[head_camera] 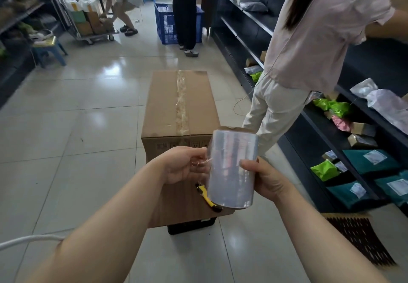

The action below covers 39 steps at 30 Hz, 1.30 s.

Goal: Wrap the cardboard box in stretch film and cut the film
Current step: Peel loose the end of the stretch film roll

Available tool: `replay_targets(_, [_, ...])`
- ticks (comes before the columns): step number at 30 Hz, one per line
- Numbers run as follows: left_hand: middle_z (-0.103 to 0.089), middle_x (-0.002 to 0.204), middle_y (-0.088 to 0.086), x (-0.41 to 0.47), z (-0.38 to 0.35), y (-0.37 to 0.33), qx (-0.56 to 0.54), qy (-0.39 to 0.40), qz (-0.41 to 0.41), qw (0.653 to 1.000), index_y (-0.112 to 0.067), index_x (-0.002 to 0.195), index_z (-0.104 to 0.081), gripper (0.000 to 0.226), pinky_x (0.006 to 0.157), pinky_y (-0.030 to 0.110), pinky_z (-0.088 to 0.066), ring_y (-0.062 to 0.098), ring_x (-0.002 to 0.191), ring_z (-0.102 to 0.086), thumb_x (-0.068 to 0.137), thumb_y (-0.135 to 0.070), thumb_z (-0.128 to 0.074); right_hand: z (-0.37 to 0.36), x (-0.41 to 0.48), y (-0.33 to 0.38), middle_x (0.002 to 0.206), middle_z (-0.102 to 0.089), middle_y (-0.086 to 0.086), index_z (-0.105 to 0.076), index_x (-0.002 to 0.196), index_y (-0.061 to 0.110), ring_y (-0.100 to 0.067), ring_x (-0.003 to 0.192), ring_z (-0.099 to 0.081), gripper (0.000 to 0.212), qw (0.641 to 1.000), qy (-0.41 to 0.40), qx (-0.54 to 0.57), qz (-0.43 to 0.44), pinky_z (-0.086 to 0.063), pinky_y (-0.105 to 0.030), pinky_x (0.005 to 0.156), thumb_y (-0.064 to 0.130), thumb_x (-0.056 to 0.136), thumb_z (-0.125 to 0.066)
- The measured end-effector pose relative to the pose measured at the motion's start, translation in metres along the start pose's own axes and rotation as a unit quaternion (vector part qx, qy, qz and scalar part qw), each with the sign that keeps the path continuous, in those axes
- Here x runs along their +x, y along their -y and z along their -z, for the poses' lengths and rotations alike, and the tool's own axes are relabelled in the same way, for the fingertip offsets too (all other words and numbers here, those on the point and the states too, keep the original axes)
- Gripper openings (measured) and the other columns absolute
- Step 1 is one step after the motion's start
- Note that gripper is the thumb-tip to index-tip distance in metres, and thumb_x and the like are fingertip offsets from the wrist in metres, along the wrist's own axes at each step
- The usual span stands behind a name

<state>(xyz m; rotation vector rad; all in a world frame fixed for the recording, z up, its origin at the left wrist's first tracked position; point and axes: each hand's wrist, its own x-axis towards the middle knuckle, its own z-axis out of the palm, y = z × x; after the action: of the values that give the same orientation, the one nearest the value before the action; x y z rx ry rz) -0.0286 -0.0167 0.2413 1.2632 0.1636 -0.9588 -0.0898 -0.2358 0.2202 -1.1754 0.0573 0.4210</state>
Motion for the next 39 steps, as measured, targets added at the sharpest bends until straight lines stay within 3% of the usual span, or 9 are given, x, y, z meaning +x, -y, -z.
replay_targets(5, [-0.053, 0.06, 0.005, 0.001, -0.002, -0.001, 0.042, -0.005, 0.012, 0.999, -0.007, 0.084, -0.058, 0.025, 0.049, 0.026, -0.055, 0.014, 0.05, -0.057, 0.097, -0.028, -0.053, 0.0, 0.005, 0.0, 0.111, -0.07, -0.013, -0.071, 0.11, 0.015, -0.026, 0.099, -0.068, 0.07, 1.0, 0.001, -0.007, 0.002, -0.055, -0.041, 0.089, 0.032, 0.046, -0.092])
replay_targets(9, [-0.059, 0.06, 0.003, 0.002, 0.0, -0.003, 0.065, -0.022, -0.019, 0.997, -0.008, 0.082, -0.064, 0.018, 0.056, 0.025, -0.055, 0.01, 0.049, -0.057, 0.095, -0.019, -0.056, -0.001, 0.004, 0.001, 0.11, -0.07, -0.012, -0.068, 0.113, 0.015, -0.024, 0.097, -0.069, 0.061, 1.0, 0.004, -0.016, -0.002, -0.057, -0.036, 0.081, 0.022, 0.054, -0.083])
replay_targets(12, [-0.06, 0.062, 0.005, -0.001, 0.002, -0.005, 0.057, -0.008, -0.015, 0.998, -0.006, 0.081, -0.065, 0.017, 0.057, 0.024, -0.058, 0.01, 0.051, -0.059, 0.095, -0.014, -0.057, -0.002, 0.004, 0.0, 0.113, -0.069, -0.013, -0.065, 0.117, 0.012, -0.025, 0.1, -0.068, 0.07, 1.0, 0.007, -0.022, -0.004, -0.056, -0.037, 0.083, 0.025, 0.052, -0.087])
replay_targets(19, [-0.061, 0.07, 0.011, 0.003, 0.015, 0.001, -0.008, -0.169, -0.181, 0.969, -0.005, 0.091, -0.061, 0.005, 0.052, 0.028, -0.058, 0.014, 0.05, -0.063, 0.088, -0.005, -0.065, 0.004, 0.004, -0.004, 0.112, -0.068, -0.013, -0.062, 0.121, 0.011, -0.026, 0.1, -0.067, 0.079, 0.998, -0.054, -0.022, 0.015, -0.056, -0.041, 0.086, 0.029, 0.049, -0.089])
replay_targets(23, [-0.061, 0.077, 0.011, 0.0, 0.015, 0.004, -0.02, -0.143, -0.105, 0.984, 0.0, 0.099, -0.062, 0.015, 0.049, 0.023, -0.056, 0.013, 0.053, -0.06, 0.087, -0.007, -0.067, 0.002, 0.003, -0.006, 0.11, -0.069, -0.011, -0.06, 0.122, 0.011, -0.025, 0.099, -0.068, 0.09, 0.998, -0.062, -0.026, 0.014, -0.057, -0.039, 0.084, 0.038, 0.042, -0.093])
replay_targets(27, [-0.057, 0.07, 0.005, -0.003, 0.019, 0.005, -0.047, -0.055, 0.03, 0.997, -0.001, 0.09, -0.066, 0.037, 0.046, 0.023, -0.054, 0.01, 0.048, -0.052, 0.092, -0.036, -0.058, 0.0, 0.001, -0.005, 0.11, -0.069, -0.011, -0.058, 0.124, 0.01, -0.024, 0.098, -0.068, 0.079, 0.997, -0.059, -0.04, 0.013, -0.057, -0.036, 0.082, 0.025, 0.051, -0.086])
replay_targets(29, [-0.055, 0.064, 0.001, -0.004, 0.021, 0.006, -0.027, -0.023, 0.053, 0.998, -0.003, 0.089, -0.069, 0.044, 0.048, 0.022, -0.052, 0.009, 0.049, -0.049, 0.091, -0.044, -0.054, 0.0, 0.001, -0.004, 0.113, -0.068, -0.013, -0.056, 0.126, 0.008, -0.026, 0.1, -0.067, 0.076, 0.997, -0.061, -0.047, 0.011, -0.057, -0.037, 0.084, 0.021, 0.055, -0.079])
replay_targets(34, [-0.049, 0.065, 0.0, -0.007, 0.016, 0.009, -0.044, -0.004, 0.007, 0.999, -0.013, 0.081, -0.057, 0.01, 0.046, 0.018, -0.05, 0.009, 0.05, -0.047, 0.091, -0.016, -0.06, 0.002, 0.0, -0.006, 0.115, -0.067, -0.016, -0.054, 0.129, 0.005, -0.027, 0.101, -0.066, 0.079, 0.996, -0.07, -0.062, 0.012, -0.056, -0.038, 0.086, 0.019, 0.055, -0.079])
replay_targets(39, [-0.058, 0.066, 0.0, -0.006, 0.019, 0.016, -0.029, -0.094, -0.091, 0.991, -0.018, 0.075, -0.054, 0.019, 0.039, 0.018, -0.042, 0.012, 0.054, -0.052, 0.092, -0.013, -0.061, 0.004, 0.001, -0.012, 0.118, -0.067, -0.016, -0.056, 0.127, 0.007, -0.029, 0.103, -0.067, 0.077, 0.992, -0.098, -0.074, 0.025, -0.057, -0.039, 0.085, 0.021, 0.055, -0.082])
